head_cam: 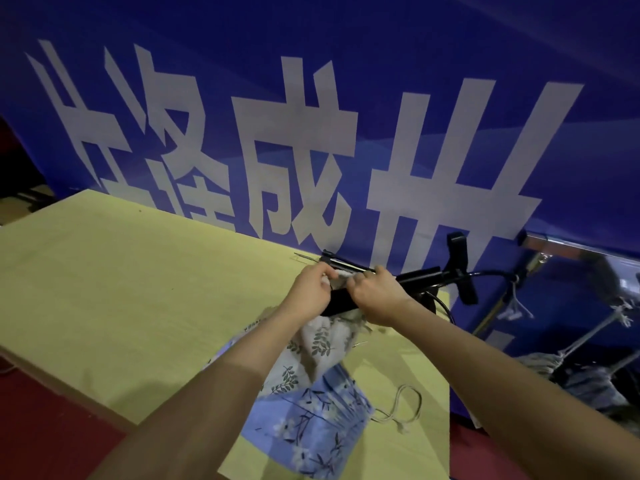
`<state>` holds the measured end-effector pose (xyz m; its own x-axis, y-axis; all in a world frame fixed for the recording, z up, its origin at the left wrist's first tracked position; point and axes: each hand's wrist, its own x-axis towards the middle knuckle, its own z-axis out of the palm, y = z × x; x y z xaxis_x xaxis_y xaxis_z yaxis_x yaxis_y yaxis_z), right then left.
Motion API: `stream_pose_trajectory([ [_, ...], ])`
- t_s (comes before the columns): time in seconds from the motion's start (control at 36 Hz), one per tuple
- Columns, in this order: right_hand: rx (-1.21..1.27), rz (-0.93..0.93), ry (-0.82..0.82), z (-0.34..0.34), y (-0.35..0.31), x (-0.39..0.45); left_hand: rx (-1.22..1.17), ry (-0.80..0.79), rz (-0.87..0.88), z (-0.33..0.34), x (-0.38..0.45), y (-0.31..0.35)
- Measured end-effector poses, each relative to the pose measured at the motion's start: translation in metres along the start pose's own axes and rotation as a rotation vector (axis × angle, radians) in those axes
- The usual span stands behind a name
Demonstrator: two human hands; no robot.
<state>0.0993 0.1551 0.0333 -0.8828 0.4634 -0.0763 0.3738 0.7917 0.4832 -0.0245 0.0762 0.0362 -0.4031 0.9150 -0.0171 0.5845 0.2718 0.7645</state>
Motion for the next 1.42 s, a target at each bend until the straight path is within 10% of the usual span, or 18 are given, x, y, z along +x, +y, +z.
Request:
stream_pose_trajectory([
  [0.33,-0.241,-0.106,0.265,-0.003,0.007,0.003,0.435,-0.219,0.073,0.011,-0.004,-0.018],
  [0.78,0.013,-0.073,0.852,0.017,0.014,-0.004,0.766,0.160,0.199,0.009,0.007,-0.031],
  [1.17,1.316,0.658,-0.147,0.019,-0.022,0.012,0.184,0.257,0.103,0.003,-0.002,-0.018],
  [1.42,1.419,0.591,-0.015,0.022,-0.028,0.013,0.070,0.284,0.078,-0.003,-0.011,-0.031],
])
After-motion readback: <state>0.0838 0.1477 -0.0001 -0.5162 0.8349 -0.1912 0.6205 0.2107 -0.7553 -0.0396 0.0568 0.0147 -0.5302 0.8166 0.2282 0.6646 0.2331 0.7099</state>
